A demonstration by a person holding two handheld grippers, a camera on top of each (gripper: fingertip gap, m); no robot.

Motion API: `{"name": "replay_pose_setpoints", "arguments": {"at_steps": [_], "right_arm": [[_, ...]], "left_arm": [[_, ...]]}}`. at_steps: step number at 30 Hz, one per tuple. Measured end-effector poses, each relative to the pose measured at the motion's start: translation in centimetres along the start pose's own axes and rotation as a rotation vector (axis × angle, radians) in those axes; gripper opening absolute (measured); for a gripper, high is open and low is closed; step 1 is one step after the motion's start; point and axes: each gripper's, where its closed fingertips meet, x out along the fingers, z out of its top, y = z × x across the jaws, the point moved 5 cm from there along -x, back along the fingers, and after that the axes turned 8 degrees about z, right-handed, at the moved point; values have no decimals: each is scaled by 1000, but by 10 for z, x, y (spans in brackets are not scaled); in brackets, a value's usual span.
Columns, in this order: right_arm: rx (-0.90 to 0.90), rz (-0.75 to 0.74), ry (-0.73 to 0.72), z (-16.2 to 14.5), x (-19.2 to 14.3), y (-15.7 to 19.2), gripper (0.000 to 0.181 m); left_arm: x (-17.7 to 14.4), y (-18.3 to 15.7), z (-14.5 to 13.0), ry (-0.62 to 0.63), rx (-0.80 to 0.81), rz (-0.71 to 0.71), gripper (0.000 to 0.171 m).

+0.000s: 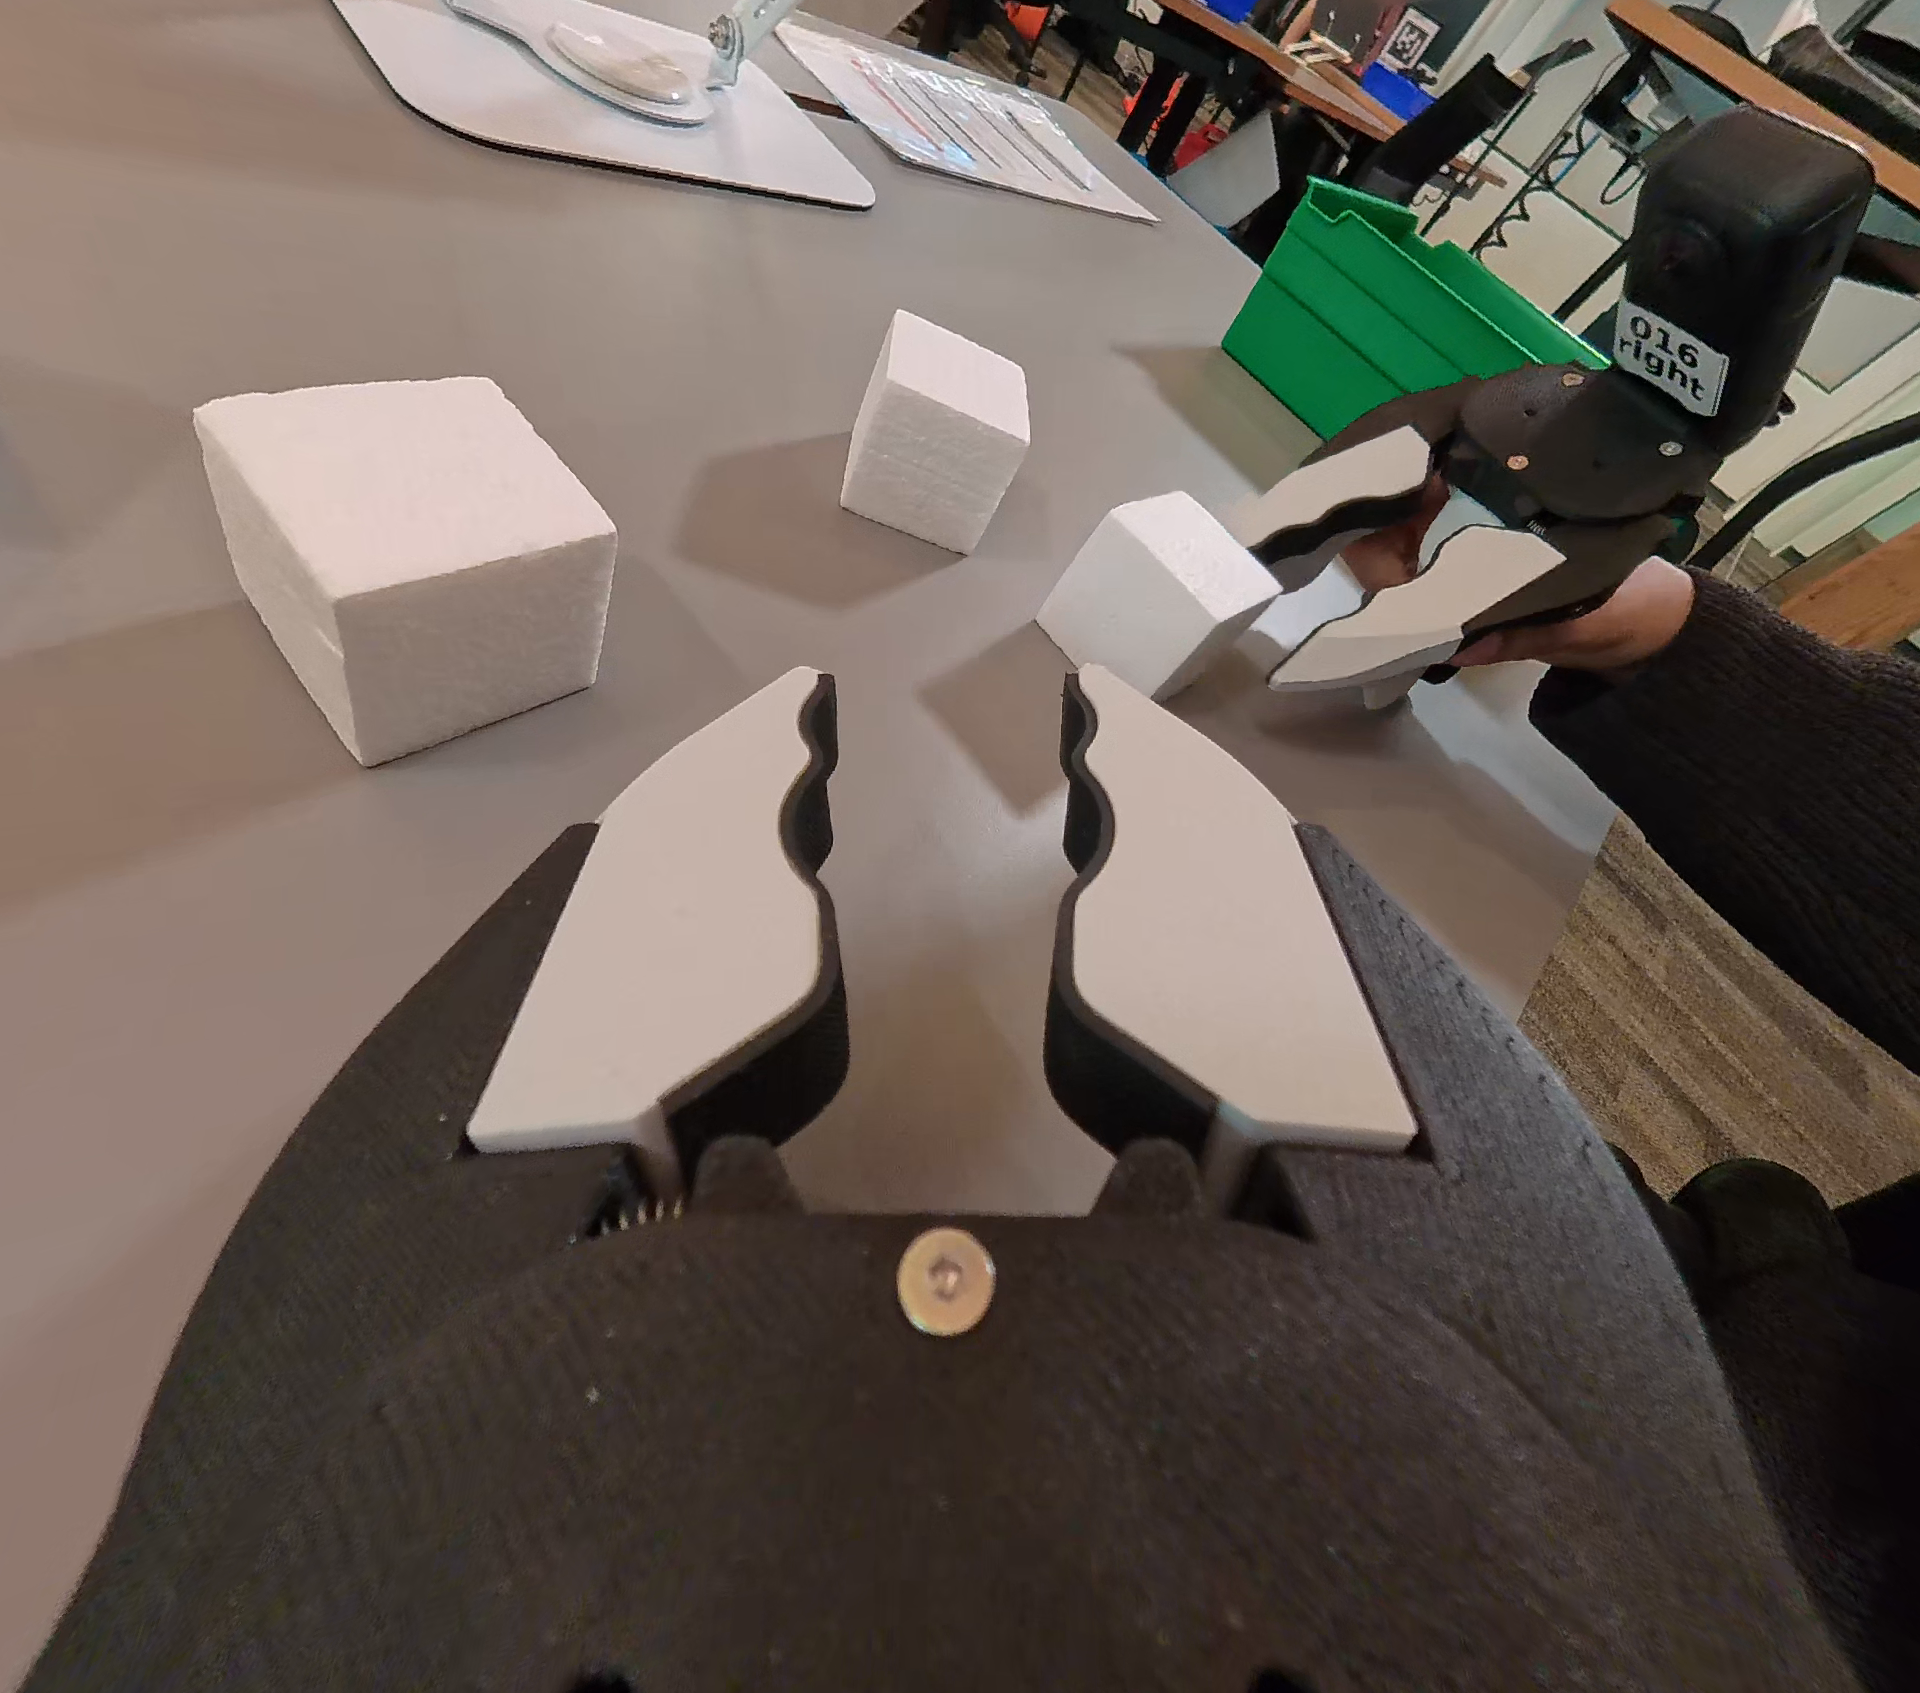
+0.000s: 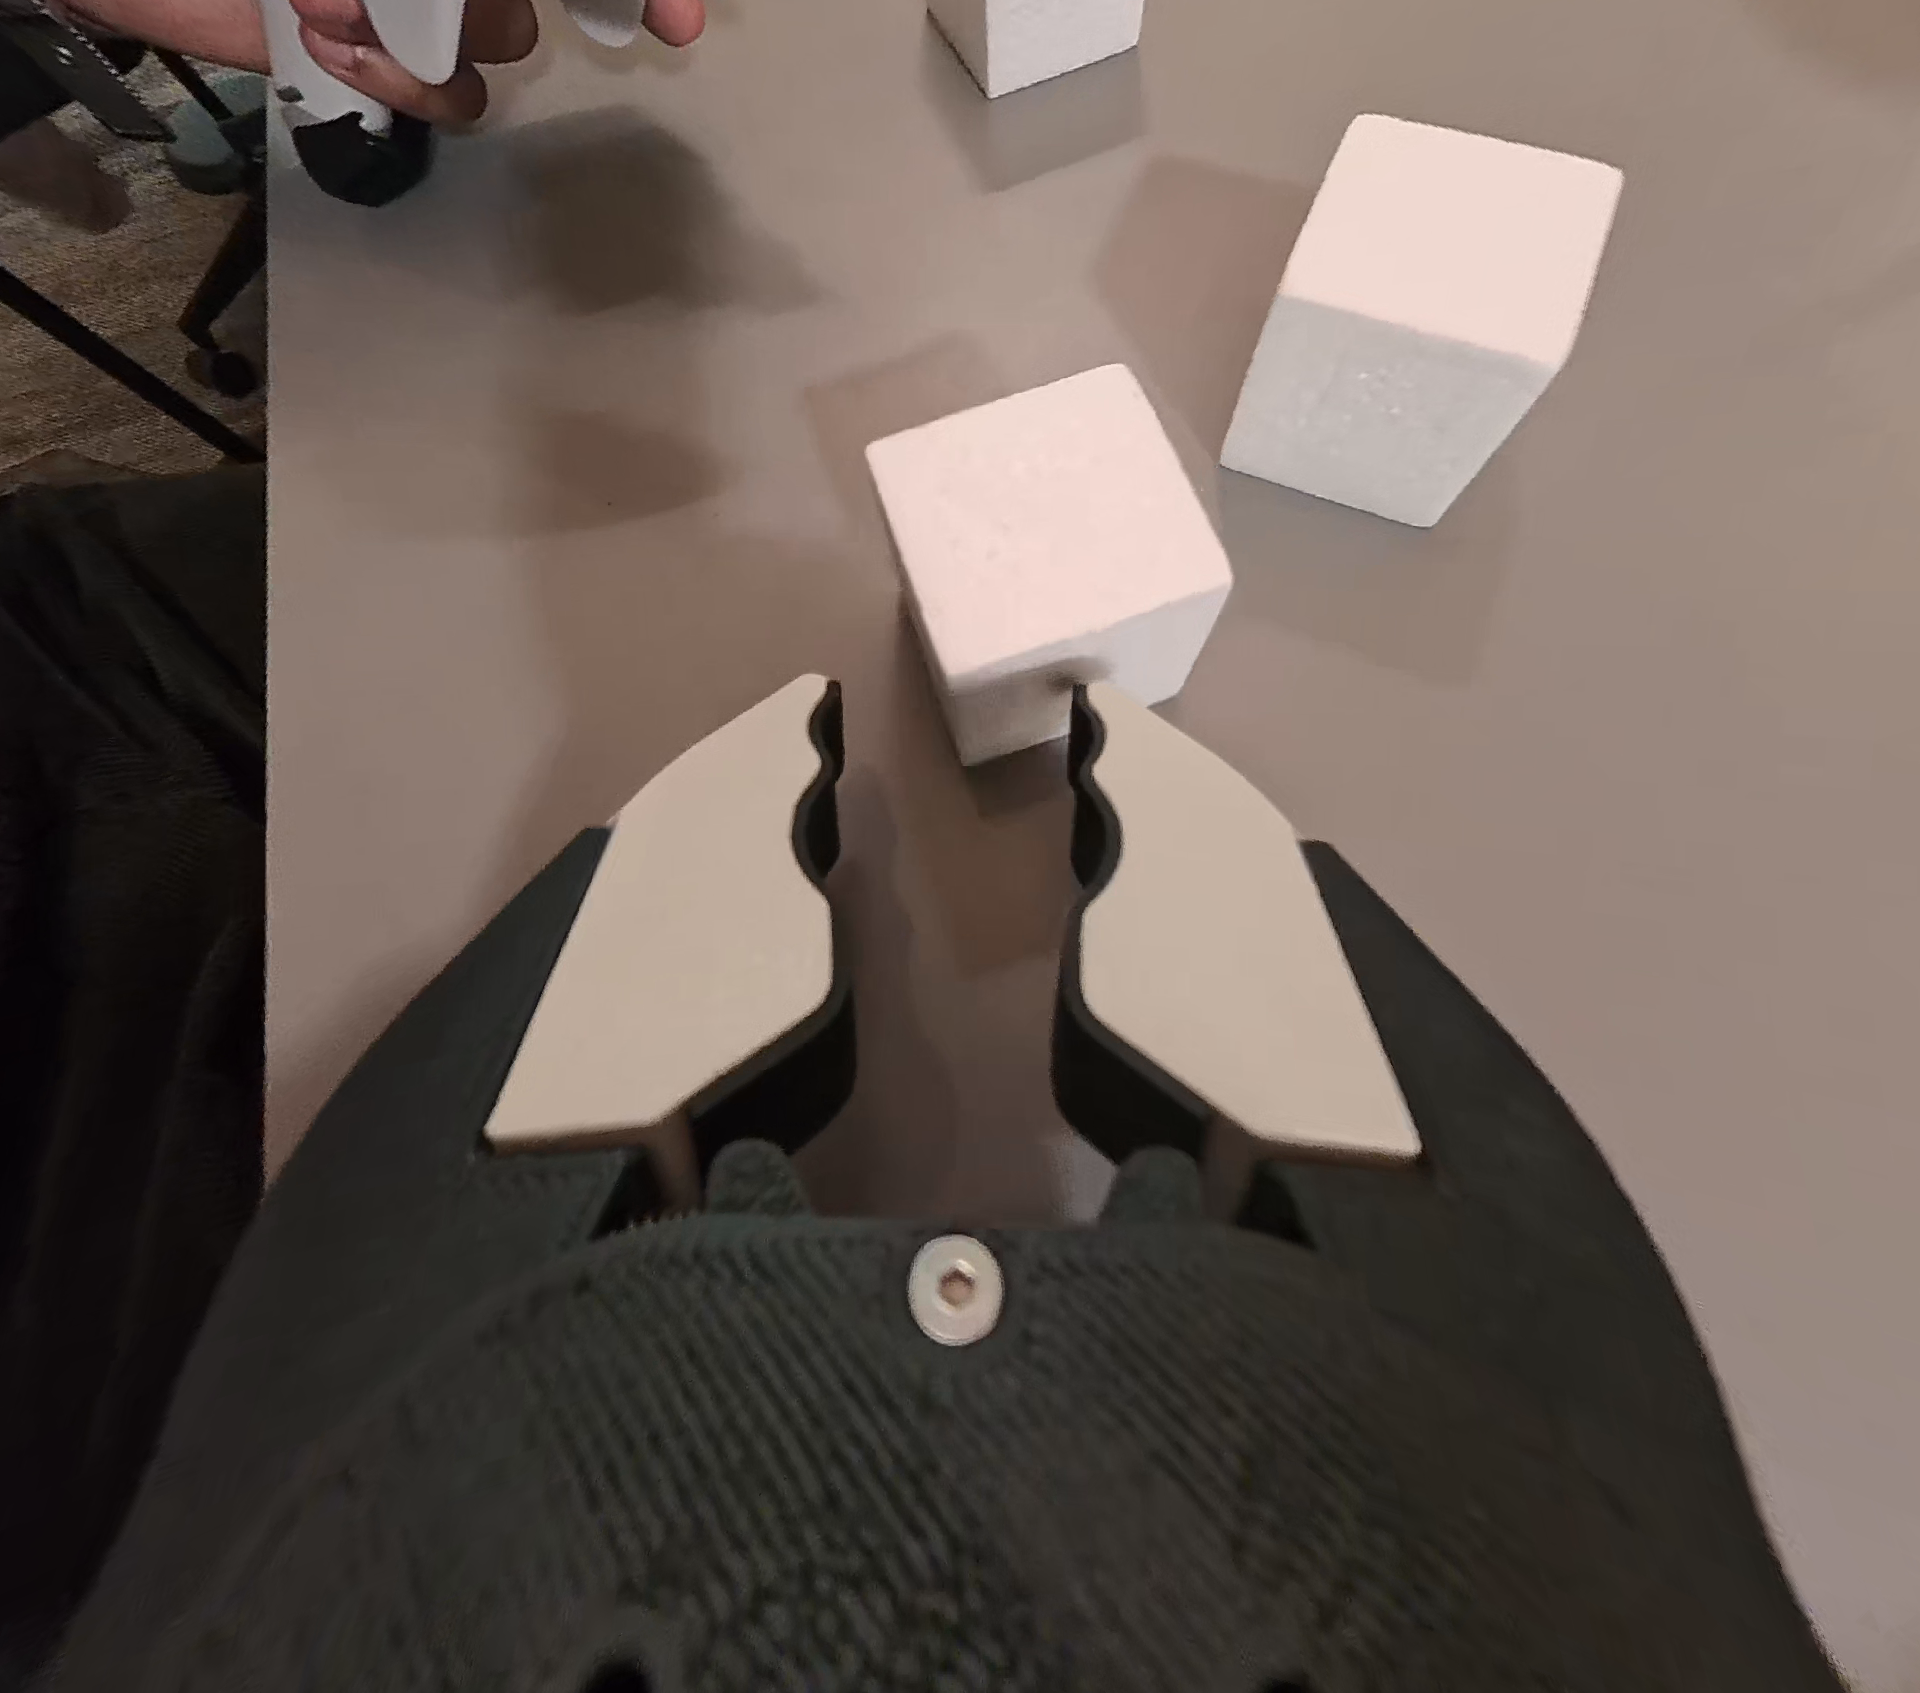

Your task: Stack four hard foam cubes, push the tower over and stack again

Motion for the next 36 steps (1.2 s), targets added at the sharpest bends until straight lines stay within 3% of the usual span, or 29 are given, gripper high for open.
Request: {"name": "replay_pose_setpoints", "arguments": {"at_steps": [8, 18, 36], "right_arm": [[1, -30, 10, 0, 2, -2, 49], [-10, -110, 11, 0, 2, -9, 46], [2, -124, 5, 0, 0, -11, 46]], "left_arm": [[0, 0, 0, 2, -2, 0, 42], [0, 0, 0, 3, -3, 1, 42], [0, 0, 0, 3, -2, 1, 42]]}}
